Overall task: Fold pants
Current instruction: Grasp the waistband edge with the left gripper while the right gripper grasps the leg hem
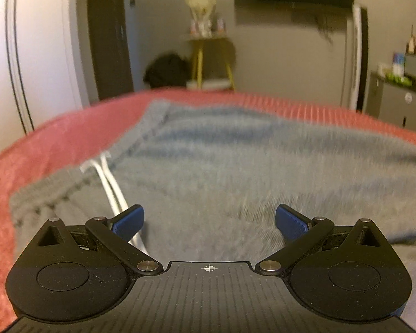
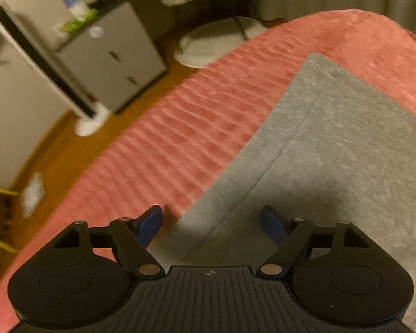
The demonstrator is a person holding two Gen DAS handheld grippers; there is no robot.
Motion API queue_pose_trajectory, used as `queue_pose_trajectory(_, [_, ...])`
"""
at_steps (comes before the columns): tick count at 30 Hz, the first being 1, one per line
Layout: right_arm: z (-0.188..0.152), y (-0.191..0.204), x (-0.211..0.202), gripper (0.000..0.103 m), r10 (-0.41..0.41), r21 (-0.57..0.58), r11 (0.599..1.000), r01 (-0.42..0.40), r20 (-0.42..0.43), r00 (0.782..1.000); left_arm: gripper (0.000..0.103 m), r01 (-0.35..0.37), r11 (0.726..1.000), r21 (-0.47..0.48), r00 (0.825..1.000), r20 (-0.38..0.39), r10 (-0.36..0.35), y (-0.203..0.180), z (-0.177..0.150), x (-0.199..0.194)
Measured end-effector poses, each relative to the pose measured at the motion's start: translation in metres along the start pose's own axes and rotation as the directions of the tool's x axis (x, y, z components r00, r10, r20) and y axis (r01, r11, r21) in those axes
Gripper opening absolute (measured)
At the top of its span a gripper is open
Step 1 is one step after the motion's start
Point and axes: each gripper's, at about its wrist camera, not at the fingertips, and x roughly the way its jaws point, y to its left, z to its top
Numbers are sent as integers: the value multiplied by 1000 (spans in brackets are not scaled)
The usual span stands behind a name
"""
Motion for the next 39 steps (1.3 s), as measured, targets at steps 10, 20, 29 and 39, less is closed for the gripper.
queue_pose_trajectory(10, [-30, -88, -93, 4, 204, 57, 974, -221, 215, 955, 103, 114, 974, -195, 986, -95, -135, 32, -2, 14])
queue_pose_trajectory(20, [-199, -259, -164, 4, 197, 246, 935, -255, 238, 951, 103, 344, 912, -224, 931, -47, -363, 36, 16, -27])
queue_pose_trajectory(29, [-191, -279, -141, 60, 284, 296, 887, -355, 258, 924, 103, 534, 776, -336, 794, -117, -597, 2, 82, 0])
queue_pose_trajectory(39, [-181, -288, -115, 14, 356, 365, 824, -433, 261, 897, 62, 382, 821, -425, 742, -388, -546, -58, 109, 116])
